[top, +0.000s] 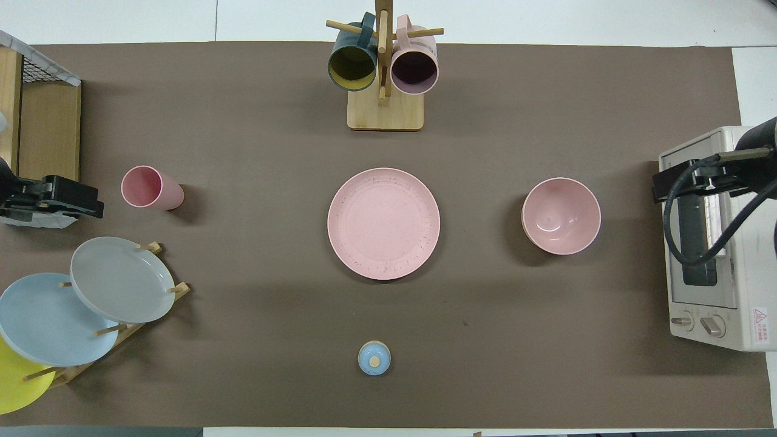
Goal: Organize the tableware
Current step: 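Reach the right gripper down to the rim of the pink bowl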
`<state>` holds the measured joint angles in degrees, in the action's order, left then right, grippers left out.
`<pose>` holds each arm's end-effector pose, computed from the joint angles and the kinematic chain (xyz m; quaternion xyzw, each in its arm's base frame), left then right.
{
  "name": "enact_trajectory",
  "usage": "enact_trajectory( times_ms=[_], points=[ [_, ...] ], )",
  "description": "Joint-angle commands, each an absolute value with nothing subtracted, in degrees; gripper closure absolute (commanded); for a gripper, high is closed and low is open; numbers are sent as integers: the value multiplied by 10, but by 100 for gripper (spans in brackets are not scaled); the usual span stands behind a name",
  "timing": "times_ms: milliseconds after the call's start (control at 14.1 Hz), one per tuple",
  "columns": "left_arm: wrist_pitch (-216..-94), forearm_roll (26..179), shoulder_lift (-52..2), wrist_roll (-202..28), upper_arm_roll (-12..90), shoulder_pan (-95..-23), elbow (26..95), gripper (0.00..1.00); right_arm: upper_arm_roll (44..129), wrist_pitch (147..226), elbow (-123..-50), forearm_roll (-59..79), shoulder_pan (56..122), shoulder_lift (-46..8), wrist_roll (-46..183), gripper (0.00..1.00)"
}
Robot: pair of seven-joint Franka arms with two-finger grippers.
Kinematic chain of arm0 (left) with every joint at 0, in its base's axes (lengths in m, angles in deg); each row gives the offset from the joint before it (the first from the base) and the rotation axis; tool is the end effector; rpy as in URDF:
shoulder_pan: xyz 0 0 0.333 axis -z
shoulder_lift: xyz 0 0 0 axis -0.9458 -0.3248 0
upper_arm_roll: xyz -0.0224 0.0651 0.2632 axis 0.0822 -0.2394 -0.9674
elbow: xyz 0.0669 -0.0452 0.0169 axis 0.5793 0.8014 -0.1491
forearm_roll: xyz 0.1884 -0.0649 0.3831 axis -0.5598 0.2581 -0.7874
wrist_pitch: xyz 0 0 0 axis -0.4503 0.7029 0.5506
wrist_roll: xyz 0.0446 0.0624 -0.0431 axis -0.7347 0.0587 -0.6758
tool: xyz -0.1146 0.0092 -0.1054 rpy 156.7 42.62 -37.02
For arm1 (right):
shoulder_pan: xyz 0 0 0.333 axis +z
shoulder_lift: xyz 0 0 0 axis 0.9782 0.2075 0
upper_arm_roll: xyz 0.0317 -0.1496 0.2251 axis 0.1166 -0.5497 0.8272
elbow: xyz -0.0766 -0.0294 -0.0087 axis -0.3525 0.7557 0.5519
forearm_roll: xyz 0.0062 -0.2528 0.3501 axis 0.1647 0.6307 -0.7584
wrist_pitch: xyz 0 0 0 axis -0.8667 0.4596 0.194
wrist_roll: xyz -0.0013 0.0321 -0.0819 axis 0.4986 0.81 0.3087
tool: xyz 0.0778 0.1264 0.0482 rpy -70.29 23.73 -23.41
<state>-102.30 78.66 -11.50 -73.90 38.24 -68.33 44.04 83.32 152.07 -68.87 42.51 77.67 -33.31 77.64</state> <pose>0.5650 -0.0524 0.5293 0.9990 -0.0227 -0.0380 0.0087 0.5819 0.0328 0.5464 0.9990 0.0238 -0.0337 0.0179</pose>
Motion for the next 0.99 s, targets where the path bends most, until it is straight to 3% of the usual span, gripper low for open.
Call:
enact_trajectory(
  times_ms=[0, 426, 639, 923],
  points=[
    [-1030, 781, -101, -733, 383, -681, 455, 0, 840, 1511, -689, 427, 769, -338, 761, 0],
    [-1030, 781, -101, -741, 384, -682, 455, 0, 845, 1537, -705, 420, 782, -345, 762, 0],
    [-1030, 782, -101, -741, 384, -681, 456, 0, 845, 1652, -801, 418, 813, -367, 765, 0],
    [-1031, 782, -88, -741, 386, -681, 482, 0, 844, 1808, -869, 418, 850, -293, 801, 0]
  ],
)
